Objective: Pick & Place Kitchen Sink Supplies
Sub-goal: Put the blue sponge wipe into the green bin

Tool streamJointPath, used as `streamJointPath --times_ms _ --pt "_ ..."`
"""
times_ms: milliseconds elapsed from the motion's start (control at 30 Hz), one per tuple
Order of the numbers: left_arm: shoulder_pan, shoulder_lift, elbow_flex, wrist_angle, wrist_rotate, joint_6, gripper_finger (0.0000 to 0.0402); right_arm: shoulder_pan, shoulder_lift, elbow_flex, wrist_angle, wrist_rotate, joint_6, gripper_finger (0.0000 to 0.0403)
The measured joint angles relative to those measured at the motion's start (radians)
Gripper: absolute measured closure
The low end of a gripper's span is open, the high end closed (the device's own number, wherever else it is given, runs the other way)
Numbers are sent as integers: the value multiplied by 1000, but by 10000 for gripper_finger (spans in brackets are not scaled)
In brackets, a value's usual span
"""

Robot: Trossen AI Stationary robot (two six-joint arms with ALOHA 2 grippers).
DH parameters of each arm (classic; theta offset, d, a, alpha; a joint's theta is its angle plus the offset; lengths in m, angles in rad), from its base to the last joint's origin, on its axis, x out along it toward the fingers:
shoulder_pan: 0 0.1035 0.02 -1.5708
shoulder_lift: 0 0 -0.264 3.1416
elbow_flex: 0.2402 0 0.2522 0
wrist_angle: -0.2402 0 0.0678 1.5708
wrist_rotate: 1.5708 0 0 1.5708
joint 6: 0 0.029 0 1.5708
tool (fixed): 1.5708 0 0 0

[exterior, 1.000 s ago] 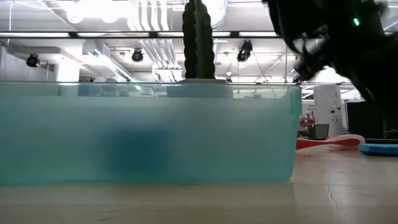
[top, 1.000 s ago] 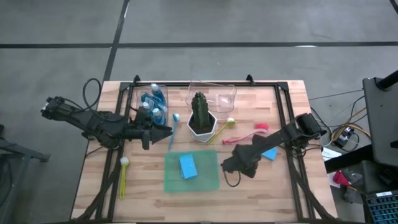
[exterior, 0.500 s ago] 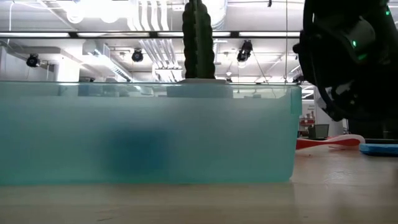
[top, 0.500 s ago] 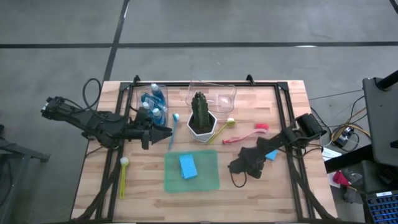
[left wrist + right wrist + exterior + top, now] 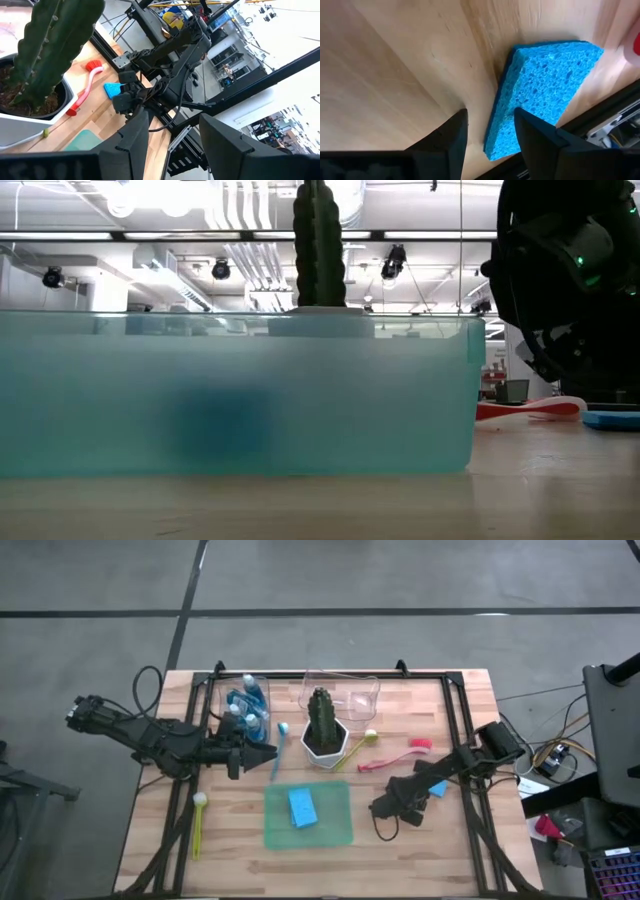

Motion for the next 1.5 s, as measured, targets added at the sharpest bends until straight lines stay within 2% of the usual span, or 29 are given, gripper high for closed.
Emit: streamJointPath --times_ms 200,367,633,933,1267,1500 --pt "0 1 0 -1 0 1 234 -5 -1 -4 9 53 -3 260" --pt "0 1 0 -1 0 5 234 -23 -3 -27 43 48 -21 281" --pt "0 1 0 0 -6 4 234 -35 -5 -28 64 29 -56 385" --pt "0 2 0 2 -21 -10 234 -34 -81 67 71 -51 18 395" --pt "0 2 0 -1 -17 -10 235 -22 -266 277 49 -97 220 395" --pt "0 2 0 -1 -12 1 234 -36 -300 451 162 -110 395 395"
